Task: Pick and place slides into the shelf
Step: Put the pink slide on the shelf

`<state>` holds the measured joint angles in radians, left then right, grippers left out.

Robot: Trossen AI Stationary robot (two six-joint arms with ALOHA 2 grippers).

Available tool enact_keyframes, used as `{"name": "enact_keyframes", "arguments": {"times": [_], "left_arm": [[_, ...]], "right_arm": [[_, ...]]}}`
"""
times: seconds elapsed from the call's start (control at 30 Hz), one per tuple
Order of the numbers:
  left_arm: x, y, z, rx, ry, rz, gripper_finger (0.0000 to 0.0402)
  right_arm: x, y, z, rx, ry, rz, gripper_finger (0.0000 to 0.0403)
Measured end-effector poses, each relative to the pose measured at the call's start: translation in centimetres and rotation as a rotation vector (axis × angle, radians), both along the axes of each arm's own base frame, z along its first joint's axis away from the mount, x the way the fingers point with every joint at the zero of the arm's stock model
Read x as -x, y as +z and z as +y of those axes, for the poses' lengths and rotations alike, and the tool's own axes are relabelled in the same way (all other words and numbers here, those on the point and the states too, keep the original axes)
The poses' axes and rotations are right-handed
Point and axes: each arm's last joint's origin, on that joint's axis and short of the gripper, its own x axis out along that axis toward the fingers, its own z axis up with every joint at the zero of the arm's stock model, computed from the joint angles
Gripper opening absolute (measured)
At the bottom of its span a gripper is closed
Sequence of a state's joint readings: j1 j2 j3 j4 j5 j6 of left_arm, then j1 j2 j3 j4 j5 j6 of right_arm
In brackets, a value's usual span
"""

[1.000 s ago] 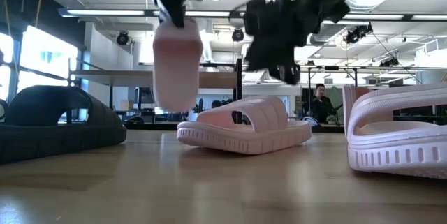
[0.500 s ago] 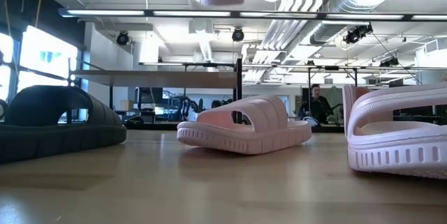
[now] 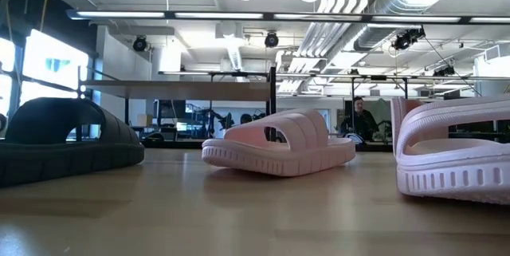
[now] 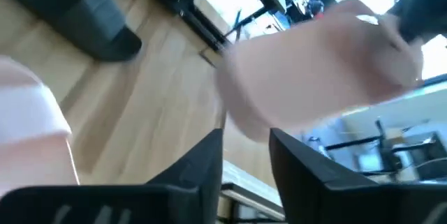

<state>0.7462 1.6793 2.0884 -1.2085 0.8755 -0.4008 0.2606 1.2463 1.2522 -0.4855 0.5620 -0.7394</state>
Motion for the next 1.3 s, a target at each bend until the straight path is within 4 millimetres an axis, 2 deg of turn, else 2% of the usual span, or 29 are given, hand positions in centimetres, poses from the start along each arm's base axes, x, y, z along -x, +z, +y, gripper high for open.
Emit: {"name": "enact_keyframes", "arguments": {"times": [0.17,0.3,0.6,0.77,0.93,1.17,1.3], "left_arm": [[-0.3,-0.7,1.4,0.066,0.021,-0.001,0.0],[-0.8,-0.6,1.7,0.093,0.002,-0.043,0.0],[-1.4,-0.3,2.2,0.118,-0.008,-0.099,0.0],[-1.4,-0.3,2.1,0.123,-0.012,-0.099,0.0],[-1.4,-0.3,2.1,0.118,-0.014,-0.101,0.0001],[-1.4,-0.3,2.2,0.047,-0.039,-0.119,0.0031],[-1.4,-0.3,2.2,-0.057,-0.071,-0.141,0.0065]], "right_arm": [[0.2,0.0,0.4,0.186,-0.039,0.04,0.0158],[0.0,0.2,0.3,0.25,-0.024,0.047,0.0179],[-2.5,-1.5,0.5,0.432,-0.064,0.141,0.0184],[-3.8,-1.7,0.7,0.48,-0.128,0.103,0.0181],[-4.1,-1.7,0.8,0.494,-0.172,0.094,0.0148],[-4.0,-1.7,0.7,0.492,-0.23,0.086,0.0036],[-4.1,-1.7,0.7,0.456,-0.219,0.066,0.0027]]}}
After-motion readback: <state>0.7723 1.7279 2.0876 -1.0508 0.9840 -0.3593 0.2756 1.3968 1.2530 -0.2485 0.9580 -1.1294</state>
